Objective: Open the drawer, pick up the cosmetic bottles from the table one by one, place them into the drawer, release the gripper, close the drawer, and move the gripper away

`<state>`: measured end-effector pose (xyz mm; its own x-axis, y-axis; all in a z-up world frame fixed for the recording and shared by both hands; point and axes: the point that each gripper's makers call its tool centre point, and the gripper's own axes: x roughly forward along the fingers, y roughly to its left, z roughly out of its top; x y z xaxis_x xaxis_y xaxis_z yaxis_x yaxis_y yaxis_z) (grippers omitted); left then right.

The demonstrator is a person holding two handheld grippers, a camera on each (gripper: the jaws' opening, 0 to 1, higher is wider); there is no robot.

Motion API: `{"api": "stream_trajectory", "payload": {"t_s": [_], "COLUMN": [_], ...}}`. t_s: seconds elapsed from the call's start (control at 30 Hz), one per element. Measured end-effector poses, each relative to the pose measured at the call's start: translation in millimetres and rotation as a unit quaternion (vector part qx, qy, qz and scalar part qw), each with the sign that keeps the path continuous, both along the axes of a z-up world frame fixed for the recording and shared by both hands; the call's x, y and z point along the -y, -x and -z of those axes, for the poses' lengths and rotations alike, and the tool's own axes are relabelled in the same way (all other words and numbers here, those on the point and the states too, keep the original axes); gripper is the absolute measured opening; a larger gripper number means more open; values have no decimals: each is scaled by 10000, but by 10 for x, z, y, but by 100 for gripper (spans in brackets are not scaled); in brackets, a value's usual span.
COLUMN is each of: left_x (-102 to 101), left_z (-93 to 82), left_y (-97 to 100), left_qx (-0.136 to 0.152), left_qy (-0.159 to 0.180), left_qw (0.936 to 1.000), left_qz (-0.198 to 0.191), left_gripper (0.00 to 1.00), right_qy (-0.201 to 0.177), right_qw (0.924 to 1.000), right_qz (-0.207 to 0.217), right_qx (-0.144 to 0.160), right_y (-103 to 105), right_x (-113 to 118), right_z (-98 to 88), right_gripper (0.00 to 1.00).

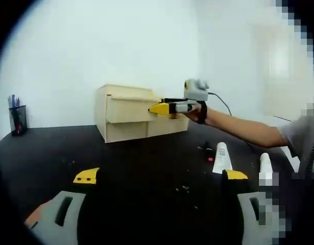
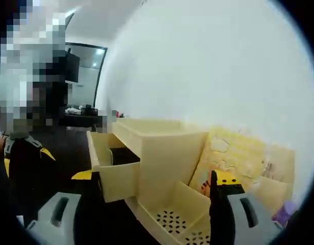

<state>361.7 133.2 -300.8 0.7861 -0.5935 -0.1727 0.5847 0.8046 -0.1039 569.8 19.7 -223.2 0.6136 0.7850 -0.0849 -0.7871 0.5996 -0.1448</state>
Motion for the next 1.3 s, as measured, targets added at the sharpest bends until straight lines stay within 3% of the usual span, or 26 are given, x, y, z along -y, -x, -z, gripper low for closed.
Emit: {"api": "stream_trajectory", "payload": {"t_s": [0.8, 1.3], "left_x": [-18, 10], "left_z": [12, 25], "left_y": [-12, 14], "left_qx": [6, 18], "left_qy": [-89, -125], "left_qw": [10000, 9999], "left_qz": [11, 31], "left_gripper": [89, 88], "right_qy": [150, 144], "right_qw": [9986, 9975], "right_qz": [486, 686], "right_qx": [144, 106], "right_y": [-239, -359], "right_x": [15, 43], "right_z": [9, 30], "right_gripper": [77, 78]}}
